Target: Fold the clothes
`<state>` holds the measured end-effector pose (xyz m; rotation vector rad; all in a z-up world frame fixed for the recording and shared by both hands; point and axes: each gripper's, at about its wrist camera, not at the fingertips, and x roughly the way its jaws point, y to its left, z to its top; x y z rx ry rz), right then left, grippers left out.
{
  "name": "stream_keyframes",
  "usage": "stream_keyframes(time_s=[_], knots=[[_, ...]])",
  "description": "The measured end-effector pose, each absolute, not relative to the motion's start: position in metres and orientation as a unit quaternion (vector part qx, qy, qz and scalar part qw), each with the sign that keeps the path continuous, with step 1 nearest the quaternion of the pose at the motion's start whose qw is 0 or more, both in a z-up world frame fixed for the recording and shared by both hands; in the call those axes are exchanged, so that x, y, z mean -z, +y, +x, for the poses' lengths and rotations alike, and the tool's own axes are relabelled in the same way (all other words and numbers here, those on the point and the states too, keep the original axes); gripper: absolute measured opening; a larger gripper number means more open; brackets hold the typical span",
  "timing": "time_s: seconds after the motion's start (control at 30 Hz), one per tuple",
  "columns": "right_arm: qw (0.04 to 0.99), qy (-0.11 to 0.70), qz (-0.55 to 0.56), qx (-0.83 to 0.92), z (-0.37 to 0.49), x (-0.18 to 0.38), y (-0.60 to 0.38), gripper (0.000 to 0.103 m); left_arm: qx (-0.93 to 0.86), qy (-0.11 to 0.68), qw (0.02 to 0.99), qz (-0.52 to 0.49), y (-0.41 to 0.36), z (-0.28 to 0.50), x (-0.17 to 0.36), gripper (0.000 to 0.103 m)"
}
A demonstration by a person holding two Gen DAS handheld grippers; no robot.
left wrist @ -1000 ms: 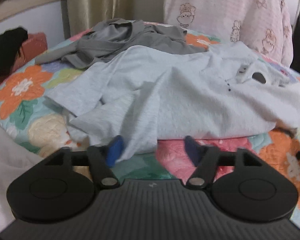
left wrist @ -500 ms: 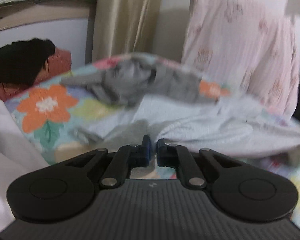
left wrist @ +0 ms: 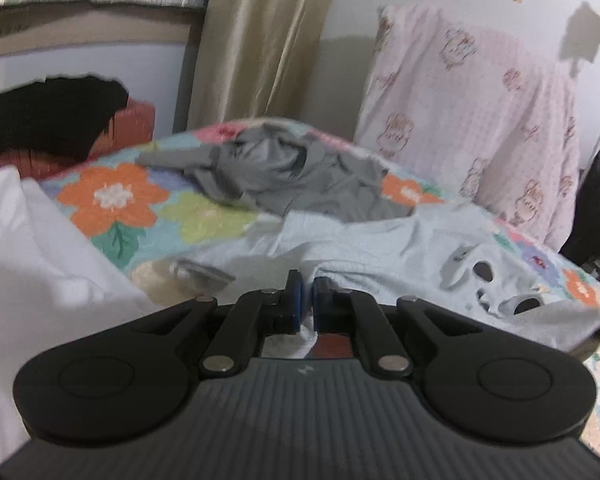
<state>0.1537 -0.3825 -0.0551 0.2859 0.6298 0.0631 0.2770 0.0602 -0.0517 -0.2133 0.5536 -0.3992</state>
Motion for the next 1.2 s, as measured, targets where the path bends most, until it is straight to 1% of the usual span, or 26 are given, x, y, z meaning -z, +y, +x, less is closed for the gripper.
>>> stream_keyframes(time_s=[0.07, 0.1, 0.13, 0.2, 0.23, 0.3, 0.4, 0.47, 0.5, 0.53, 0.57, 0.6, 0.67, 0.73, 0.77, 0.8, 0.9, 1.0, 1.03, 1.07, 1.1, 1.17, 1.2], knots=[[0.943, 0.258, 0.192, -0.084, 0.142, 0.033, -0.392, 0.011, 0.206, 0.253, 0.935, -0.139, 0.070, 0.273, 0.043, 0.004], [0.947, 0.237, 0.195, -0.100, 0.139, 0.024, -0.394, 0.011, 0.207, 0.247, 0.934, -0.156, 0.075, 0.273, 0.041, 0.005], [0.953, 0.226, 0.175, -0.097, 0.140, 0.018, -0.394, 0.011, 0.208, 0.252, 0.931, -0.162, 0.075, 0.281, 0.046, 0.005], [0.967, 0.244, 0.072, -0.014, 0.152, 0.021, -0.388, 0.011, 0.210, 0.266, 0.925, -0.171, 0.075, 0.299, 0.059, 0.007], [0.965, 0.259, 0.025, 0.022, 0.163, 0.029, -0.384, 0.011, 0.222, 0.287, 0.917, -0.166, 0.069, 0.315, 0.071, 0.007], [0.955, 0.283, -0.051, 0.070, 0.186, 0.052, -0.377, 0.011, 0.211, 0.329, 0.912, -0.127, 0.048, 0.339, 0.094, 0.006], [0.940, 0.302, -0.127, 0.091, 0.219, 0.087, -0.365, 0.012, 0.198, 0.337, 0.919, -0.055, 0.019, 0.349, 0.112, 0.006], [0.934, 0.309, -0.145, 0.110, 0.234, 0.103, -0.364, 0.021, 0.189, 0.335, 0.922, -0.041, 0.015, 0.349, 0.116, 0.007], [0.930, 0.313, -0.149, 0.120, 0.240, 0.110, -0.365, 0.023, 0.187, 0.332, 0.923, -0.043, 0.017, 0.349, 0.117, 0.008], [0.928, 0.318, -0.148, 0.128, 0.244, 0.115, -0.366, 0.025, 0.185, 0.329, 0.925, -0.044, 0.018, 0.349, 0.118, 0.010], [0.927, 0.323, -0.136, 0.131, 0.245, 0.116, -0.370, 0.029, 0.185, 0.326, 0.926, -0.049, 0.022, 0.349, 0.117, 0.014], [0.927, 0.329, -0.121, 0.133, 0.246, 0.117, -0.374, 0.033, 0.182, 0.319, 0.929, -0.055, 0.028, 0.348, 0.114, 0.021], [0.929, 0.328, -0.097, 0.144, 0.242, 0.116, -0.384, 0.050, 0.171, 0.304, 0.934, -0.075, 0.039, 0.345, 0.108, 0.030], [0.926, 0.322, -0.089, 0.173, 0.234, 0.117, -0.392, 0.055, 0.157, 0.293, 0.939, -0.090, 0.048, 0.343, 0.101, 0.031], [0.924, 0.323, -0.083, 0.188, 0.230, 0.117, -0.396, 0.057, 0.150, 0.292, 0.940, -0.095, 0.052, 0.342, 0.098, 0.029], [0.922, 0.329, -0.067, 0.191, 0.225, 0.117, -0.401, 0.057, 0.155, 0.301, 0.936, -0.097, 0.054, 0.339, 0.097, 0.031], [0.920, 0.347, -0.009, 0.180, 0.207, 0.114, -0.413, 0.057, 0.177, 0.333, 0.920, -0.103, 0.058, 0.329, 0.094, 0.031], [0.926, 0.350, 0.016, 0.142, 0.177, 0.112, -0.410, 0.058, 0.207, 0.364, 0.902, -0.111, 0.053, 0.313, 0.094, 0.031], [0.927, 0.349, 0.023, 0.132, 0.168, 0.113, -0.409, 0.059, 0.217, 0.372, 0.895, -0.114, 0.050, 0.308, 0.095, 0.034], [0.928, 0.349, 0.031, 0.124, 0.160, 0.115, -0.408, 0.061, 0.224, 0.376, 0.893, -0.105, 0.045, 0.305, 0.095, 0.041], [0.928, 0.350, 0.041, 0.119, 0.153, 0.117, -0.408, 0.062, 0.229, 0.380, 0.891, -0.094, 0.039, 0.302, 0.095, 0.045], [0.927, 0.354, 0.065, 0.110, 0.141, 0.124, -0.409, 0.064, 0.238, 0.387, 0.888, -0.070, 0.026, 0.297, 0.098, 0.047], [0.925, 0.357, 0.079, 0.104, 0.137, 0.128, -0.410, 0.064, 0.242, 0.396, 0.884, -0.063, 0.020, 0.294, 0.102, 0.050]])
